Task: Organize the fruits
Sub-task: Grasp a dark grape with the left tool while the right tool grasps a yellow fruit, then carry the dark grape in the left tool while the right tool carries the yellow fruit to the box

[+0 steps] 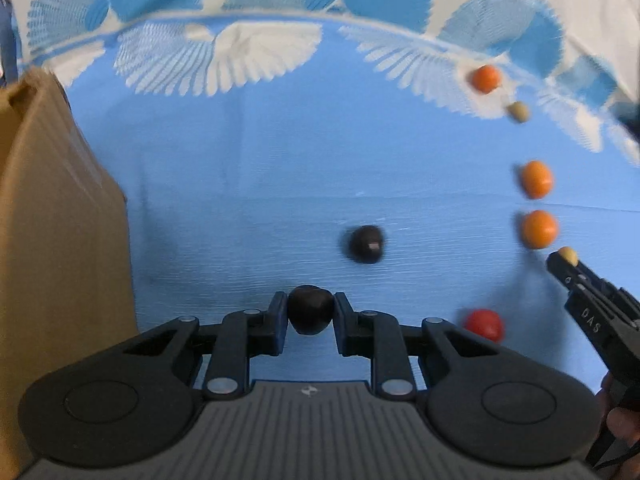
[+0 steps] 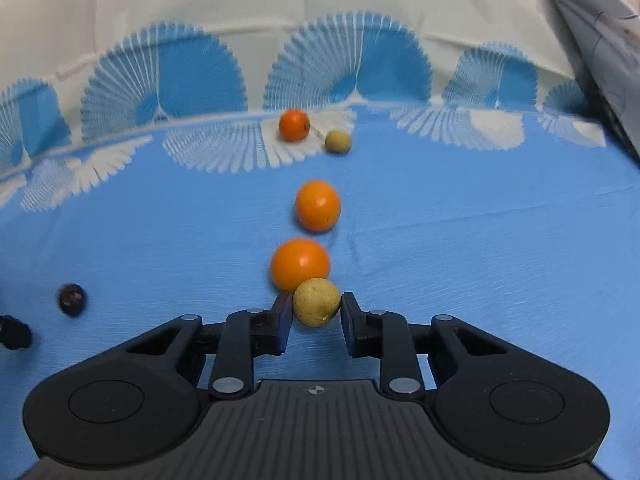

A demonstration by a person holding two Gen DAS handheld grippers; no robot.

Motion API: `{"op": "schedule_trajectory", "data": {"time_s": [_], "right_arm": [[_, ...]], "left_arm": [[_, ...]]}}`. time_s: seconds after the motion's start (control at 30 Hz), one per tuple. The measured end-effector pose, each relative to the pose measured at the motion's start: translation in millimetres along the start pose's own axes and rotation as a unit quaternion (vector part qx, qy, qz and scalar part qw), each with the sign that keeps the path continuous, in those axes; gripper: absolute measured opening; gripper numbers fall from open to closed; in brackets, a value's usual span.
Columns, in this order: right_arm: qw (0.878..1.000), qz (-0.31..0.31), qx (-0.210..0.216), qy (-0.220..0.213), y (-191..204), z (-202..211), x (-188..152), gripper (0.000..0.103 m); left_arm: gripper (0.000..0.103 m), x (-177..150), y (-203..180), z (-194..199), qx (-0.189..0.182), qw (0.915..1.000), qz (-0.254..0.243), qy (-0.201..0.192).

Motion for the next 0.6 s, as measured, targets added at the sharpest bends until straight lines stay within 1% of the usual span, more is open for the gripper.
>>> {"op": "schedule_trajectory", "data": {"time_s": [0.07,0.17,0.33,0.43,0.53,0.6], "right_arm": [[1.0,-0.002,0.005,-0.011,2.9,20.3,2.0,0.027],[1.0,0.001,0.01,-0.028,9.9,56.4,4.5,0.027],[0.998,0.003,0.026,-0.057,29.7,125.6,6.6,0.027],[0.997,0.006,0.049,-0.067,48.6,167.0,5.9,0.027],[0.994,0.012,0.078,-0.074,73.1,209.5,0.9,0.027],[0.992,0.02,0.101,-0.074,91.1,234.2,-3.4,0.027]], "left_arm": [[0.026,-5.4,-2.1,20.7,-0.011,0.9998,-0.006,-0.017],[0.026,-12.7,-5.0,50.3,-0.03,0.999,-0.008,-0.031],[0.026,-36.9,1.8,119.0,-0.045,0.997,-0.009,-0.063],[0.026,-57.1,14.9,161.9,-0.048,0.9958,-0.004,-0.078],[0.026,-77.8,37.1,194.7,-0.045,0.9959,0.011,-0.078],[0.026,-95.0,55.2,214.9,-0.035,0.9962,0.022,-0.077]]}}
Point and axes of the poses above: each gripper's, at about its wrist camera, not at the fingertips, and z roughly against the way its jaws point, y to its left, x to its top, the point moved 3 cm from there along -z, roughly the way its jaws point, and after that the axes turned 9 degrees about x, right-handed, at the moved point
